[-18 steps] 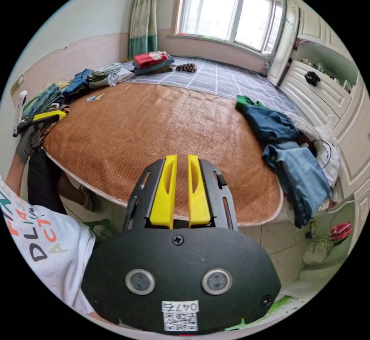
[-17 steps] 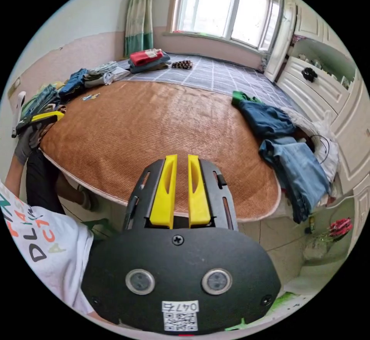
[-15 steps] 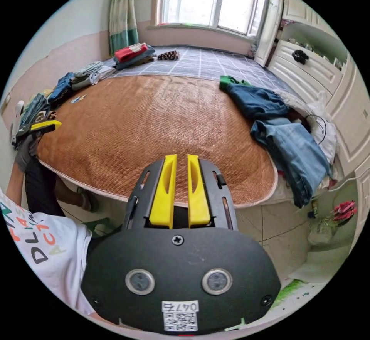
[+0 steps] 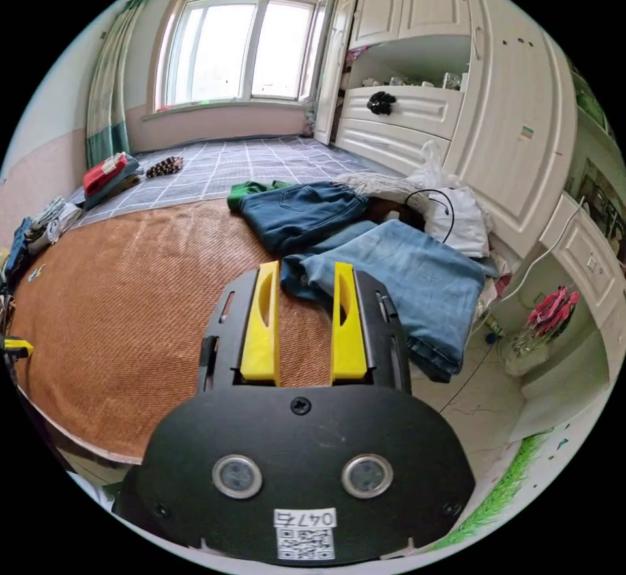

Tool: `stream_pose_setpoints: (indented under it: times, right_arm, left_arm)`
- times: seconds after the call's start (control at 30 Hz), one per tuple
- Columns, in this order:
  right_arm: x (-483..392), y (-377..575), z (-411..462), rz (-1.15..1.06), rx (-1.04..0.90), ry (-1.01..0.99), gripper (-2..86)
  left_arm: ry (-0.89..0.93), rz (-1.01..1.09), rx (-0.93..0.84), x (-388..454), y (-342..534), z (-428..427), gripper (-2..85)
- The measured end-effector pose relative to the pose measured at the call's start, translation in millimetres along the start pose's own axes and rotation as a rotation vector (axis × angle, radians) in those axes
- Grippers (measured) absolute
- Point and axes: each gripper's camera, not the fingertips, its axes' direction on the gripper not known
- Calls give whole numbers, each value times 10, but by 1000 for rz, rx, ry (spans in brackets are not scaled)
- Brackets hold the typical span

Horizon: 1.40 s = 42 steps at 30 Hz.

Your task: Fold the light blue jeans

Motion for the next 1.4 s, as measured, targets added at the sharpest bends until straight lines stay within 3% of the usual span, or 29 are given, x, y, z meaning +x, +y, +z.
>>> stream_pose_setpoints:
  times: [0.17, 0.33, 0.53, 0.77, 0.93, 1.1, 1.23, 1.4]
  right_arm:
    - [71, -195, 885, -71, -198, 15, 106]
    - [9, 70, 1089, -127, -253, 74, 9]
    - [339, 328, 813, 102, -224, -102, 7]
    - [-552, 341, 894, -228, -216, -7, 77]
    - [-958, 423, 1391, -298, -360, 210, 22]
    - [-522, 754, 1076, -20, -295, 20, 1]
    - [42, 1343, 503, 256, -189, -318, -7]
    - [-428, 1717, -102, 182, -110, -499, -9]
  left_arm:
    - [-14, 11, -27, 84, -198, 223, -10]
    - [-1, -8, -13, 92, -227, 410, -10]
    - [32, -7, -15, 51, -208, 622, -10]
    - [104, -33, 0, -98, -27, 841, -10]
    - [62, -16, -2, -28, 113, 944, -10]
    - [71, -21, 11, -89, 344, 1053, -10]
    - [107, -25, 22, -212, 515, 1126, -10]
    - [120, 0, 21, -338, 743, 1209, -10]
